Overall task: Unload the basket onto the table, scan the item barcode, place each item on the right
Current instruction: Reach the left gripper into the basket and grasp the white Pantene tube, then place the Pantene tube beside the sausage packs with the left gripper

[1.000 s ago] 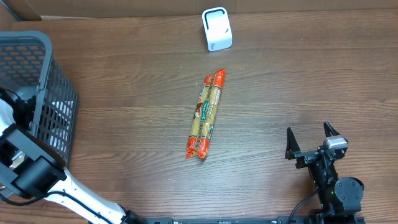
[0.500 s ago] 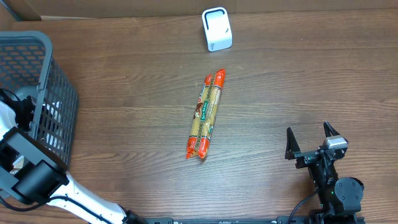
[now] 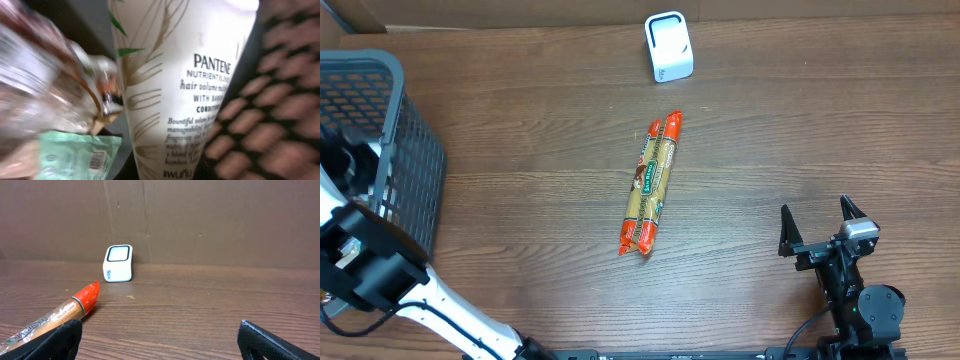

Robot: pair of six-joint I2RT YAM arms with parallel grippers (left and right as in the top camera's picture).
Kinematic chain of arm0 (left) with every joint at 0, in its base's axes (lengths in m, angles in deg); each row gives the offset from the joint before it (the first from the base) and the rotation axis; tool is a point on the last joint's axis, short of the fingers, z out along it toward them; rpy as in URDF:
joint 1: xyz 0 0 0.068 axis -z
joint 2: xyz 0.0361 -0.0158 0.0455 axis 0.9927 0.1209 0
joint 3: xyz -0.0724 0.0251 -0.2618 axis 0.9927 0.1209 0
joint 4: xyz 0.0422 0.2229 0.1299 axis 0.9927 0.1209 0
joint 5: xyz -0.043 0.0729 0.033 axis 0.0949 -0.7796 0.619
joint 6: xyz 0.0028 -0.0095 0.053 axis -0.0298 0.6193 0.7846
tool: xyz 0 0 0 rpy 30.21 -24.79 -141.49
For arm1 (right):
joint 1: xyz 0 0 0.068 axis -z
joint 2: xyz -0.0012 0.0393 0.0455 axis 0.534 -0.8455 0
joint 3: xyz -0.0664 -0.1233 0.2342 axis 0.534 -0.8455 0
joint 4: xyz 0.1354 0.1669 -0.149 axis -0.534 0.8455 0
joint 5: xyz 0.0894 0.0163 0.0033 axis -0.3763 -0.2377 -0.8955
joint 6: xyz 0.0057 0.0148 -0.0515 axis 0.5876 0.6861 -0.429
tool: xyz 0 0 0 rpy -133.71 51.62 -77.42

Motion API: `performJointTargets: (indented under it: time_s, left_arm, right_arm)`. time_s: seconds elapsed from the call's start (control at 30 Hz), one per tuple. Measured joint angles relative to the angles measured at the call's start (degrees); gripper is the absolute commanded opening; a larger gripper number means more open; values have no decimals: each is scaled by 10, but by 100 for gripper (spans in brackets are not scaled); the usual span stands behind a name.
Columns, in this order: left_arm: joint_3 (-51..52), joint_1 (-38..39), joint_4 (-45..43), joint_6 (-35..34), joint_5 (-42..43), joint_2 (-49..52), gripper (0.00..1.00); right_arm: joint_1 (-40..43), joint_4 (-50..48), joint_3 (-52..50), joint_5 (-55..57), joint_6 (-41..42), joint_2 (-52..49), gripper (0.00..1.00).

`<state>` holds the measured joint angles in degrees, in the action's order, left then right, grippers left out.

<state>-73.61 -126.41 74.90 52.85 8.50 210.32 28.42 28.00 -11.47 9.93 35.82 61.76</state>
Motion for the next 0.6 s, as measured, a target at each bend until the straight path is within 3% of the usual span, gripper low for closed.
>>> performJointTargets:
  time_s: [0.23, 0.6]
  left_arm:
    - [-170, 52, 39, -28, 3, -53, 4]
    - [-209, 183, 23, -46, 4, -240, 4]
  right_arm:
    - [0, 0, 0, 0, 0, 0, 100]
    - [0, 0, 0, 0, 0, 0, 100]
